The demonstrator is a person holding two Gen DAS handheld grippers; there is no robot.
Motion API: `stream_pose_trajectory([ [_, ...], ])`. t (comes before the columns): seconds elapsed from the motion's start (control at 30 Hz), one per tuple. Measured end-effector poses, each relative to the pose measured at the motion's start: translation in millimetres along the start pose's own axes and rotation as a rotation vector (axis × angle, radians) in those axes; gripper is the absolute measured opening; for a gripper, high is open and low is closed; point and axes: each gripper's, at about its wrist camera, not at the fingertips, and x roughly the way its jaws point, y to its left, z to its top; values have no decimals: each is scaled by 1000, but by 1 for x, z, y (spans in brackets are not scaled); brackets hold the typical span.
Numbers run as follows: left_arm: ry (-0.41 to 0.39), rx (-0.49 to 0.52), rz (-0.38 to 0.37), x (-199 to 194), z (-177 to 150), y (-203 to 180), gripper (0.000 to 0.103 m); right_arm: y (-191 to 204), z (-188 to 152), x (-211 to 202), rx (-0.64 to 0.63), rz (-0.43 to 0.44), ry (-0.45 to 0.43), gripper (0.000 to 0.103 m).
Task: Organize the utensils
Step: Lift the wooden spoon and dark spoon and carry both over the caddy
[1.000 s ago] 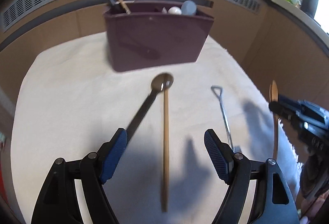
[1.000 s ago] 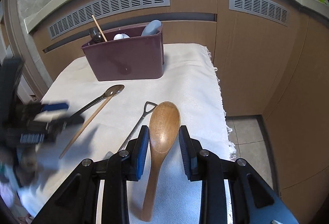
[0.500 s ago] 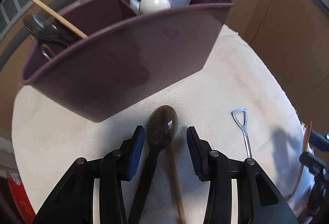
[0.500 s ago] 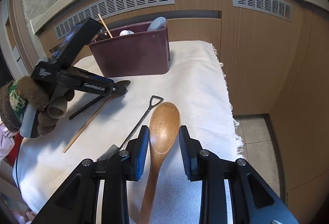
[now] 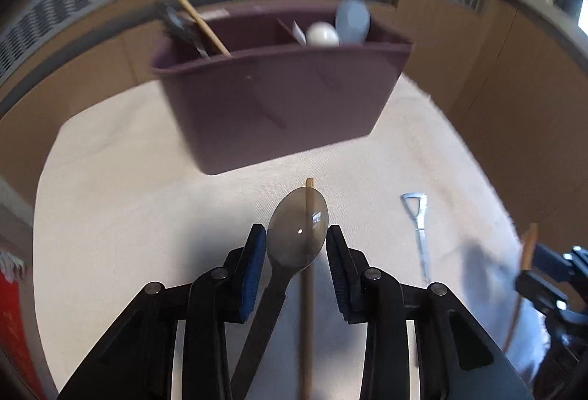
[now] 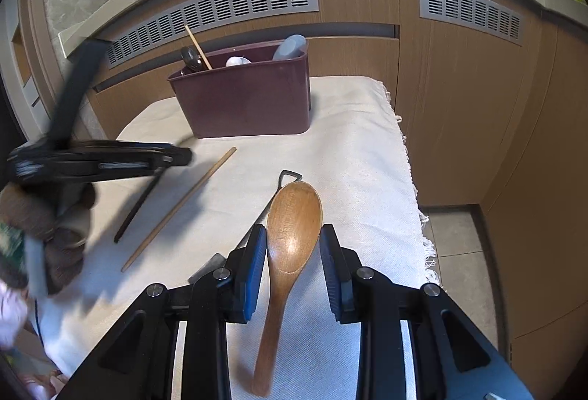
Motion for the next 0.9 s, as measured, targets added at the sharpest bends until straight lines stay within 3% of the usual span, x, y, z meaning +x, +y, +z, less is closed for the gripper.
stream_pose_trajectory([
  [0.17, -166, -68, -21, -64, -25, 3, 35, 16, 1, -13, -29, -6, -14, 27],
  [0.33, -247, -91, -38, -108, -49, 6, 35, 31, -1, -29, -59, -9, -37, 27],
  [0.9, -392, -115, -47, -187, -74, 6, 35, 53, 5, -73, -124, -24, -128, 27],
])
